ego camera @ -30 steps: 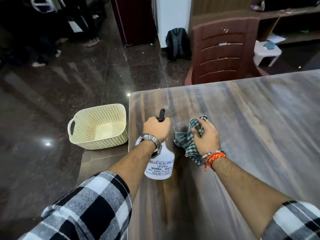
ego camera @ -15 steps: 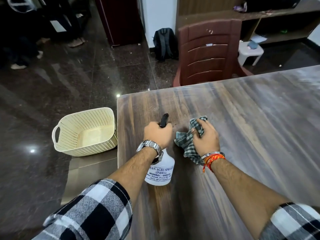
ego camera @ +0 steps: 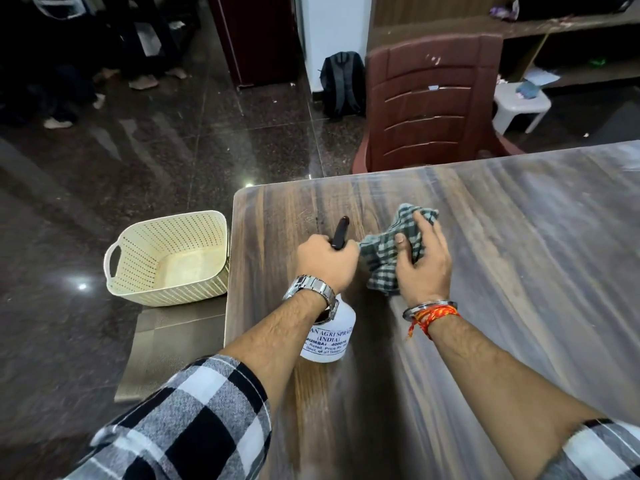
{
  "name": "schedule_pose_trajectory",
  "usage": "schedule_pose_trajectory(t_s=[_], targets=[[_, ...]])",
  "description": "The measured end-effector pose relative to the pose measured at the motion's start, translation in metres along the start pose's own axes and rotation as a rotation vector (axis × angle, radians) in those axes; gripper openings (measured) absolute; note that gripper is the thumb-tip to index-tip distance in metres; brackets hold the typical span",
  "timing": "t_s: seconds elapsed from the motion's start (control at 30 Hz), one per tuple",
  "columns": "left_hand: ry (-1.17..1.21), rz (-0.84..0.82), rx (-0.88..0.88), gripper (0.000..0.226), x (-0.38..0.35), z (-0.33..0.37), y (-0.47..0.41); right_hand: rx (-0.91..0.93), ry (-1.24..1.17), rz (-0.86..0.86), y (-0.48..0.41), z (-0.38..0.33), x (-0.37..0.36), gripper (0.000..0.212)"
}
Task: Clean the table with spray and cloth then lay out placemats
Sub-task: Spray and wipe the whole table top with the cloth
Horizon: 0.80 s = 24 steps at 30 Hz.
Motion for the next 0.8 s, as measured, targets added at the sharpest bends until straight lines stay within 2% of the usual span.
schedule_pose_trajectory(t_s=[0.1, 0.2, 0.27, 0.33, 0.37, 0.47, 0.53, 0.7, 0.8], targets=[[0.042, -0.008, 0.028, 0.025, -0.005, 0.003, -0.006, -0.051, 0.077, -0.068, -0.017, 0.030, -0.002, 0.048], [0.023, -0.049, 0.047, 0.026, -0.014, 0.002, -0.011, -0.230, 0.457, -0.189, -0.016, 0.076, -0.006, 0.055], [0.028, -0.030, 0.055, 0.027, -0.016, 0.001, -0.016, -0.102, 0.620, -0.247, -0.016, 0.073, -0.016, 0.051], [-0.001, 0.017, 0.046, 0.029, -0.016, 0.000, -0.022, 0.063, 0.677, -0.417, -0.015, 0.068, -0.043, 0.049], [-0.006, 0.031, 0.047, 0.029, -0.017, 0.000, -0.025, 0.076, 0.713, -0.500, -0.013, 0.071, -0.055, 0.050], [0.055, 0.016, 0.108, 0.024, -0.021, -0.005, -0.036, -0.112, 0.758, -0.633, -0.009, 0.093, -0.079, 0.055], [0.119, 0.013, 0.164, 0.023, -0.021, -0.008, -0.045, -0.168, 0.779, -0.633, -0.014, 0.098, -0.089, 0.057], [0.131, 0.005, 0.156, 0.020, -0.018, -0.007, -0.069, -0.287, 0.709, -0.575, -0.072, 0.113, -0.110, 0.059], [0.128, 0.032, 0.164, 0.022, -0.008, -0.009, -0.086, -0.270, 0.740, -0.540, -0.104, 0.111, -0.132, 0.057]])
Point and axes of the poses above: each hand's wrist, its own y-axis away from the middle knuckle, its own x-axis out of the back of the hand, z = x × y, the point moved 8 cm from there along -y, towards the middle knuckle, and after that the axes turned 5 degrees about y, right-handed, at the moved point
